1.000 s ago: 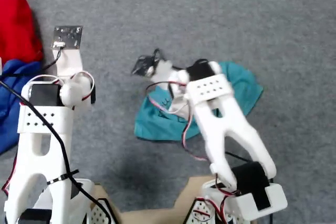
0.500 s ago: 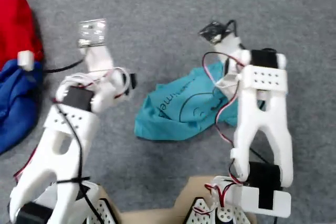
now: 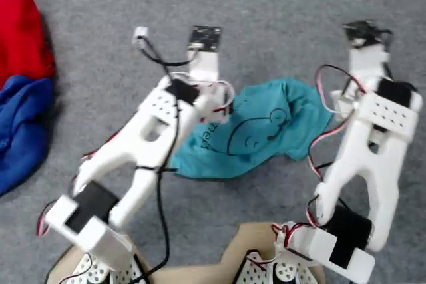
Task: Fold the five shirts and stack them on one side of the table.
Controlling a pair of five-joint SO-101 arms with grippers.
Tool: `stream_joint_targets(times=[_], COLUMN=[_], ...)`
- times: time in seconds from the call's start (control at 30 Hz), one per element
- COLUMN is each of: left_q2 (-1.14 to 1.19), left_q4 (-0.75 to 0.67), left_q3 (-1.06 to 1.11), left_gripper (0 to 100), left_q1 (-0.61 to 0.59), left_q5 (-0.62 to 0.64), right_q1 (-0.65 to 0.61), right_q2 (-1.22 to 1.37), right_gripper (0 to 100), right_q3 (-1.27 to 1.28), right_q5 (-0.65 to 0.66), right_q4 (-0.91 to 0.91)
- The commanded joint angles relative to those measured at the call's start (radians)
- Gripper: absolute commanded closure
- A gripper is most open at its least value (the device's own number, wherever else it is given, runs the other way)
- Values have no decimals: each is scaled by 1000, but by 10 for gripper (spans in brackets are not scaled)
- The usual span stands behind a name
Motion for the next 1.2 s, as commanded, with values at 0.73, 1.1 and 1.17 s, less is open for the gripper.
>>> stream_joint_targets(times=[0.73,1.1,1.17], left_q2=[369,369,369], left_q4=[319,519,548], left_q3=[-339,-425,-437], left_gripper=[981,981,981], left_q1=[-98,-439,-489], left_q5=[2,-71,-92], right_q1=[104,16,-2], right_q2=[-33,110,134], right_gripper=[620,620,620], right_q3=[203,160,148], right_q5=[-115,-115,-115], right_q4=[-272,-264,-262])
